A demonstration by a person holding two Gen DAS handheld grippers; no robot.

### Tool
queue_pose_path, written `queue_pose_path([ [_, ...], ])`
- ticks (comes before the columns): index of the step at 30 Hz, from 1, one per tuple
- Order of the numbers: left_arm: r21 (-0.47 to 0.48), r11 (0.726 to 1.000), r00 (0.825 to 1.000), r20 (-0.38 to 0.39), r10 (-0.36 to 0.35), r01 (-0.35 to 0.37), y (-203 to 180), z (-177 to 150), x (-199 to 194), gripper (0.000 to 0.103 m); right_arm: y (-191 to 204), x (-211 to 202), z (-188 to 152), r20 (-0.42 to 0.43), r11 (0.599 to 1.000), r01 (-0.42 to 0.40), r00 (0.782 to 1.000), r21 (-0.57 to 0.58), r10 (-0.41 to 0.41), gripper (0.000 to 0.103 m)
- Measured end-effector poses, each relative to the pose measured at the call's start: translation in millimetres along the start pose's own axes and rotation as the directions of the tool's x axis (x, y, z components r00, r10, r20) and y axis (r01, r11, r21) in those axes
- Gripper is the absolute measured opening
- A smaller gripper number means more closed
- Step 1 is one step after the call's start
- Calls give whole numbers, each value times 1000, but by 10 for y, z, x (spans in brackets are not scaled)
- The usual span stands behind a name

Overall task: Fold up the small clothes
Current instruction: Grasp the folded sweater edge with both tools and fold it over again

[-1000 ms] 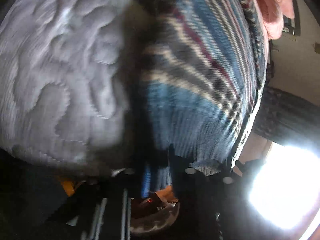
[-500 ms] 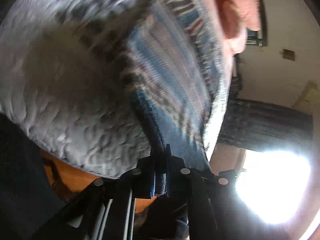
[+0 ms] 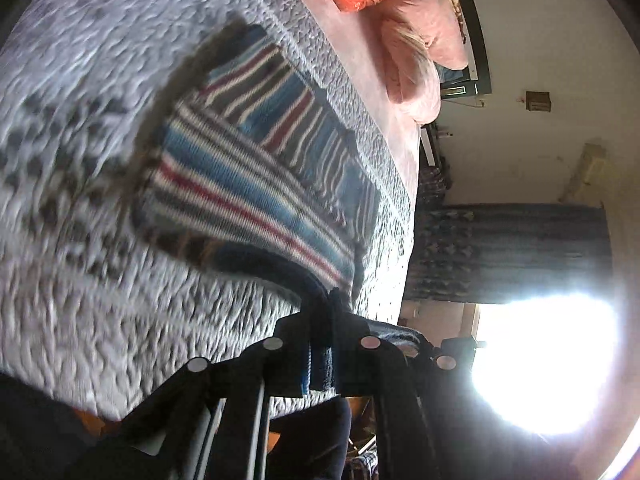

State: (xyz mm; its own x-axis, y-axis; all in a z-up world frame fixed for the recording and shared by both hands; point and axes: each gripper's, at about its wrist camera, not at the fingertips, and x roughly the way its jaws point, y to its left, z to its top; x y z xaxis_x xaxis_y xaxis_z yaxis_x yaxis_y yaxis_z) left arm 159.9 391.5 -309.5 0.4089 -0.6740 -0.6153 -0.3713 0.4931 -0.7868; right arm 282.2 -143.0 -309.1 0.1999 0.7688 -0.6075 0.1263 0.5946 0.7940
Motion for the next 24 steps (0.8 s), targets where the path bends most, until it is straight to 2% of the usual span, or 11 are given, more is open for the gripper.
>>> queue_pose_path([
  [5, -39, 999, 999, -10, 37, -37, 68, 560, 361, 7, -49, 364, 626, -18, 999, 36, 999, 27, -36, 6],
  [9, -69, 994, 996, -27, 85, -87, 182, 1021, 723, 7, -182, 682, 977, -44, 996, 73, 997, 46, -71, 6],
  [14, -94, 986, 990, -55, 131, -136, 387, 1406, 1116, 8, -414, 1105, 1378, -80, 990, 124, 990, 65, -119, 7],
  [17, -86, 982, 985, -69, 160, -165, 489, 1543, 1277, 14, -533, 1239, 1521, -89, 989, 131, 988, 69, -124, 18],
  [19, -65, 986, 988, -35, 152, -154, 474, 1561, 1226, 26, -561, 1222, 1596, -93, 993, 91, 992, 82, -83, 38],
  [20, -47, 989, 990, -19, 140, -141, 452, 1546, 1176, 33, -512, 1145, 1617, -70, 996, 71, 995, 52, -67, 40],
  [21, -5, 990, 990, 11, 138, -138, 391, 1525, 1109, 45, -450, 1059, 1626, -52, 998, 60, 997, 7, -59, 46],
  [22, 65, 987, 988, 38, 148, -150, 301, 1508, 1048, 49, -388, 978, 1631, -40, 998, 56, 998, -43, -58, 50],
  [24, 169, 969, 983, 49, 176, -182, 180, 1477, 1012, 49, -310, 897, 1640, -27, 987, 96, 995, -129, -100, 50],
])
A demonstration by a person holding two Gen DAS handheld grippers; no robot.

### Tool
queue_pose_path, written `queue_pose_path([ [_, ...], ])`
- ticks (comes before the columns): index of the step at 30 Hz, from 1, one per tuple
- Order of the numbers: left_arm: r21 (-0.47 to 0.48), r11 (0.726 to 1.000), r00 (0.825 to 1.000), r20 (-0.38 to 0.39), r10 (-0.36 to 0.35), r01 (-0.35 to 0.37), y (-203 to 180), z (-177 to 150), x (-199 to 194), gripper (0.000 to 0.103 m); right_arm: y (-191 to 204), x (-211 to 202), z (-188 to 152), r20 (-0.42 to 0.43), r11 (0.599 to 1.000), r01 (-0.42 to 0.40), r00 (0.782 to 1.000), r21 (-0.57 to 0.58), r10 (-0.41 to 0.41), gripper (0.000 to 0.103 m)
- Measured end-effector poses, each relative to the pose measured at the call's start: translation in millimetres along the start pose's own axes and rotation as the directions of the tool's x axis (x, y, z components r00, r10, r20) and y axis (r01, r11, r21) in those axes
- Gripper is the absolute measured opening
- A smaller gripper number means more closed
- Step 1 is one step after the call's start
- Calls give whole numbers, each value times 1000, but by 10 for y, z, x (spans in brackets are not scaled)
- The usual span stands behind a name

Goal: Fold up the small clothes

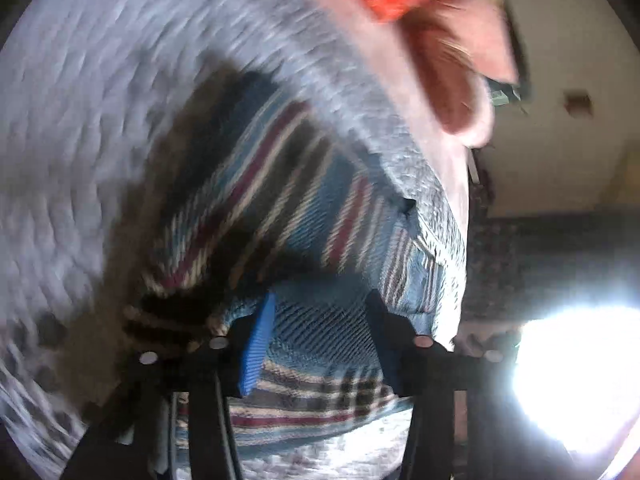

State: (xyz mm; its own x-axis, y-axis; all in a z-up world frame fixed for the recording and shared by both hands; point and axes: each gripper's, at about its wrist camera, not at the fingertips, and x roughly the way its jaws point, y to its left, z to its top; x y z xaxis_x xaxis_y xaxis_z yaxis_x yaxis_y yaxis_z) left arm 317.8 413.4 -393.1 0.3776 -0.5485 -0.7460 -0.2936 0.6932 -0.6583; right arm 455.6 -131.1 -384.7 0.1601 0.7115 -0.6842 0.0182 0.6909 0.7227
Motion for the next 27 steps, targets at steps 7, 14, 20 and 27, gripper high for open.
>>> queue_pose_path([
  [7, 274, 942, 978, -26, 208, -194, -182, 120, 273, 49, 138, 278, -50, -39, 955, 171, 982, -242, -186, 50],
  [14, 394, 883, 944, -97, 315, -254, -136, 58, 647, 50, 14, 707, -3, -84, 919, 250, 954, -306, -287, 52],
  [20, 437, 865, 948, -78, 308, -245, -174, -1, 629, 12, 34, 755, -67, -80, 905, 257, 951, -340, -300, 21],
  [27, 437, 878, 978, 16, 209, -195, -289, -121, 278, 9, 155, 498, -225, -8, 901, 246, 964, -357, -266, 9],
])
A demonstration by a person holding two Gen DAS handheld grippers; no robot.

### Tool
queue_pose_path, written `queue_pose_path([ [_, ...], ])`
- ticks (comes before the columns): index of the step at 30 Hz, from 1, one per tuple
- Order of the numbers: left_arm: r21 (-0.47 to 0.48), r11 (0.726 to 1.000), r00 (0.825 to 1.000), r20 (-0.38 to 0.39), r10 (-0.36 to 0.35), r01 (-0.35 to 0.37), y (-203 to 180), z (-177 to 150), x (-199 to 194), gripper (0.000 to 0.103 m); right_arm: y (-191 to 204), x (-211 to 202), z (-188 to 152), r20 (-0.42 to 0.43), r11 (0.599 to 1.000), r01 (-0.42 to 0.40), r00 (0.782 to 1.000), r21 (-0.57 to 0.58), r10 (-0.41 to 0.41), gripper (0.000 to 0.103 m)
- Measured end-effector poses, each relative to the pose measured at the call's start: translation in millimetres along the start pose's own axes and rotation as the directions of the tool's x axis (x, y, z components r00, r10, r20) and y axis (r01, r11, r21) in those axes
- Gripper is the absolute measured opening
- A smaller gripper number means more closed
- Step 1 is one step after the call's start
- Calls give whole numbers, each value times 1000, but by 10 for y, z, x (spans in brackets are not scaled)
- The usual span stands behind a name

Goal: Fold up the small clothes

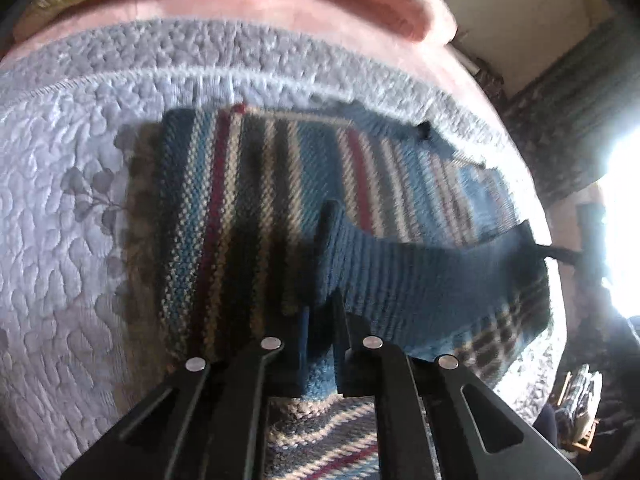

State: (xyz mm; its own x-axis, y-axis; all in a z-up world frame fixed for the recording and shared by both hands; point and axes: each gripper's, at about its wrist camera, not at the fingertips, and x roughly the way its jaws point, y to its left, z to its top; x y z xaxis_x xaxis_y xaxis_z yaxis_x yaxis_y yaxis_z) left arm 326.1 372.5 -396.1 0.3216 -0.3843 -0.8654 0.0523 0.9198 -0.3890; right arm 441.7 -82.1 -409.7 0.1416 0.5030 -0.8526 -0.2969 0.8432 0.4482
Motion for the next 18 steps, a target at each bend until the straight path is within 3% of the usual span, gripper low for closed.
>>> queue_pose_path([
  [7, 58, 998, 988, 152, -42, 34, -286, 106, -583, 8, 199, -544, 43, 140, 999, 6, 990, -44, 0, 8],
  [11, 71, 997, 975, 218, -43, 29, -307, 453, -836, 8, 281, -839, 359, 226, 998, 3, 974, -58, 10, 8],
  [18, 71, 997, 969, 247, -25, 8, -276, 1131, -801, 8, 303, -856, 1055, 272, 999, 22, 962, -38, -11, 8],
])
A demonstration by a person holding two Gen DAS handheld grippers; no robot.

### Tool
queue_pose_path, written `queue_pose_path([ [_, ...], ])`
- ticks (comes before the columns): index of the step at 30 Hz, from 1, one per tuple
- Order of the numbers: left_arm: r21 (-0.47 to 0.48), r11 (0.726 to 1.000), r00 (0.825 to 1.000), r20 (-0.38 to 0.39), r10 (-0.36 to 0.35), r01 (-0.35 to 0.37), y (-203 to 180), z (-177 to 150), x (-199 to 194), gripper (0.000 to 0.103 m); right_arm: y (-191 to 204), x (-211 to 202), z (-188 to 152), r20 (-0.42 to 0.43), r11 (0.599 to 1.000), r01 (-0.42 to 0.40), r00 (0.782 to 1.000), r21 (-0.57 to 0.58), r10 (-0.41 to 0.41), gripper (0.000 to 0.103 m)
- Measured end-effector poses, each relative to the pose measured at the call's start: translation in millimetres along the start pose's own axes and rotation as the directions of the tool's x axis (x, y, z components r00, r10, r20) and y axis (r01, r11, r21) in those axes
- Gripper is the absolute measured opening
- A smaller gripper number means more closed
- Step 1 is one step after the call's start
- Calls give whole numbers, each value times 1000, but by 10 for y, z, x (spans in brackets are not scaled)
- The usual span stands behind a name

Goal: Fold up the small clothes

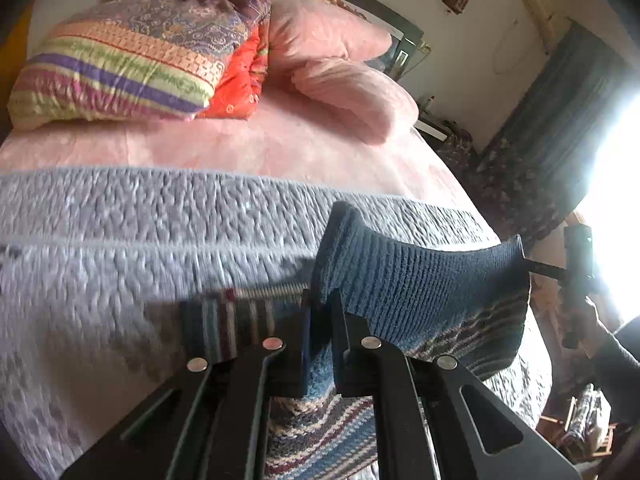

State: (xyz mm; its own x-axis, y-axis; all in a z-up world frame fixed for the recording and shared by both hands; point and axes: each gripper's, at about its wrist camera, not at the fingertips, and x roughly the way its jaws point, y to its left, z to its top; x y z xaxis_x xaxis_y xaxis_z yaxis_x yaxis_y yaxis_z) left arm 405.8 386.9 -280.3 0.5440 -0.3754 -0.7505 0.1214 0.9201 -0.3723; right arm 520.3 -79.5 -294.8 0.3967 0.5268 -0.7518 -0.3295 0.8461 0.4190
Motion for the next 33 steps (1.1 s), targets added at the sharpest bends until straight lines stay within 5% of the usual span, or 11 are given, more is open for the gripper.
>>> queue_pose_path([
  [12, -123, 991, 993, -113, 46, -60, 561, 463, 979, 8, -350, 875, 499, -54, 992, 128, 990, 17, -127, 8],
  [22, -264, 958, 967, -251, 45, -113, 1063, 190, 1752, 8, -771, 1659, 385, -166, 979, 188, 971, 80, -173, 8],
  [29, -303, 946, 960, -278, 33, -120, 1187, 59, 1874, 12, -938, 1949, 243, -223, 972, 203, 959, 118, -173, 11],
  [31, -279, 943, 963, -248, 110, -180, 1143, 100, 1702, 18, -932, 1843, 260, -201, 970, 198, 965, 144, -167, 32],
  [33, -246, 950, 974, -164, 156, -193, 1011, 147, 1430, 16, -886, 1585, 273, -106, 972, 158, 984, 172, -141, 41],
])
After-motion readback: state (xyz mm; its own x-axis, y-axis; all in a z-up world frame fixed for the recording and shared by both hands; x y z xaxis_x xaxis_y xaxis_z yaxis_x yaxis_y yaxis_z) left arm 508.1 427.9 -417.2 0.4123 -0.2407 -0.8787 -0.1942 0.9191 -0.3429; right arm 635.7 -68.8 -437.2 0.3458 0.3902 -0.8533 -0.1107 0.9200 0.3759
